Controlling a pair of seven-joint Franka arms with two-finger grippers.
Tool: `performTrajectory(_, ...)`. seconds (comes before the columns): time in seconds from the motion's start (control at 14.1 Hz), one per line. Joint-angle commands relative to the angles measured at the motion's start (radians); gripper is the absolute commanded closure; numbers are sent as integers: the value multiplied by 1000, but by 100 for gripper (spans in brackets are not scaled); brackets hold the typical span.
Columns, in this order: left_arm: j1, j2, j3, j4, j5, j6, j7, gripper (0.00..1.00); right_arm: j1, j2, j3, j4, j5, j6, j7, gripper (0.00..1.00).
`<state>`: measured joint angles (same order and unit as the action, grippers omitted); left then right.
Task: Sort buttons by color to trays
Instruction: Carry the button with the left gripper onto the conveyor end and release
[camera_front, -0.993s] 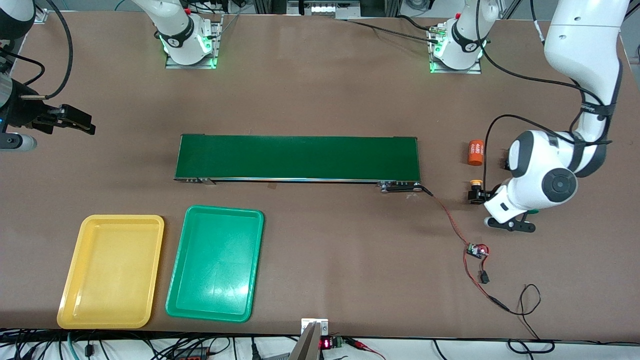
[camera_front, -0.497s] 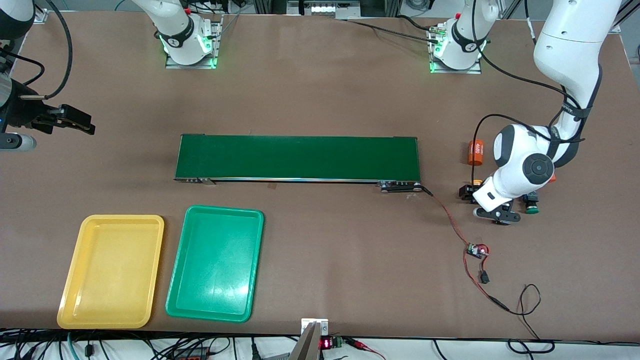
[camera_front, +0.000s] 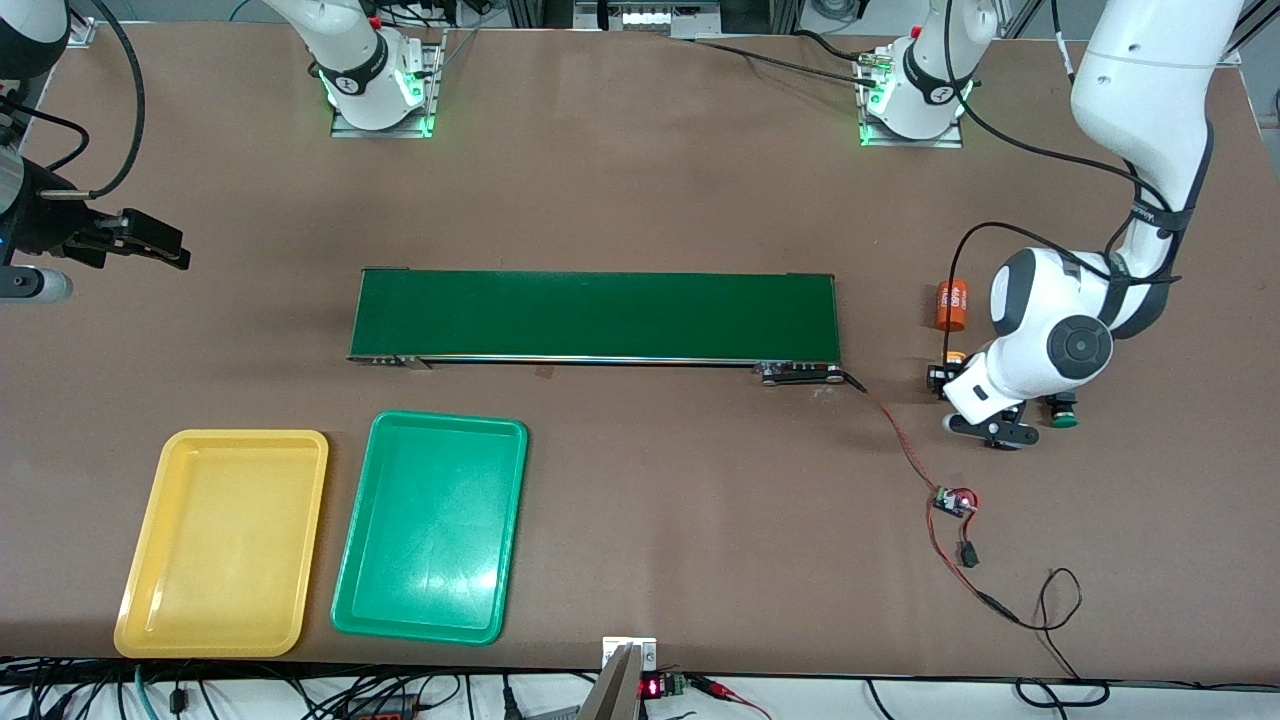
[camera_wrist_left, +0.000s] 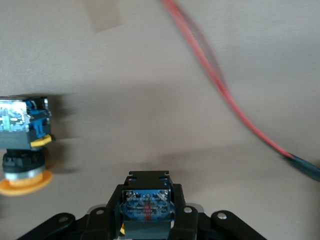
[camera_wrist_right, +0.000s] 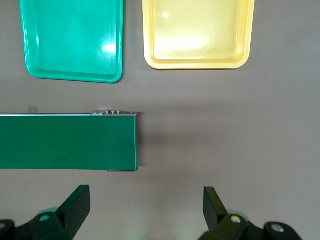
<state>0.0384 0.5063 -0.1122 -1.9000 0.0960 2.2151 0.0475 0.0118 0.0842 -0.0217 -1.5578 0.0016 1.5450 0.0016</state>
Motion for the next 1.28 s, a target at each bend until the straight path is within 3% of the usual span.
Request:
performTrajectory(0.0,-20,-28,-91,171,-4,-280,9,90,-1,12,2,21,5,-6,-8,0)
performTrajectory(0.14,-20,-25,-194,206,-9,-334,-24,90,-3,14,0,22,5,-8,-8,0)
performTrajectory(0.35,-28,-12,-309,165,-6,-270,-214,89,-1,14,2,21,6,-8,-5,0)
performTrajectory(0.57,-116,6,-313,118,-4,-194,-372,88,4,14,2,21,1,-6,3,0)
performTrajectory(0.78,-132,12,-313,39,-2,-63,-425,84,0,15,2,21,-5,-6,-6,0)
performTrajectory(0.85,-132,11,-313,39,-2,-63,-428,68,0,15,2,21,-5,-9,-6,0)
performTrajectory(0.92,-130,8,-314,42,-2,-66,-426,15,0,15,2,21,-5,-9,-6,0)
performTrajectory(0.99,-130,0,-317,50,-2,-72,-436,0,0,15,2,21,-9,-9,-8,0)
performTrajectory(1.21,-121,-14,-319,142,-4,-187,-446,0,0,28,2,21,-9,-11,-8,0)
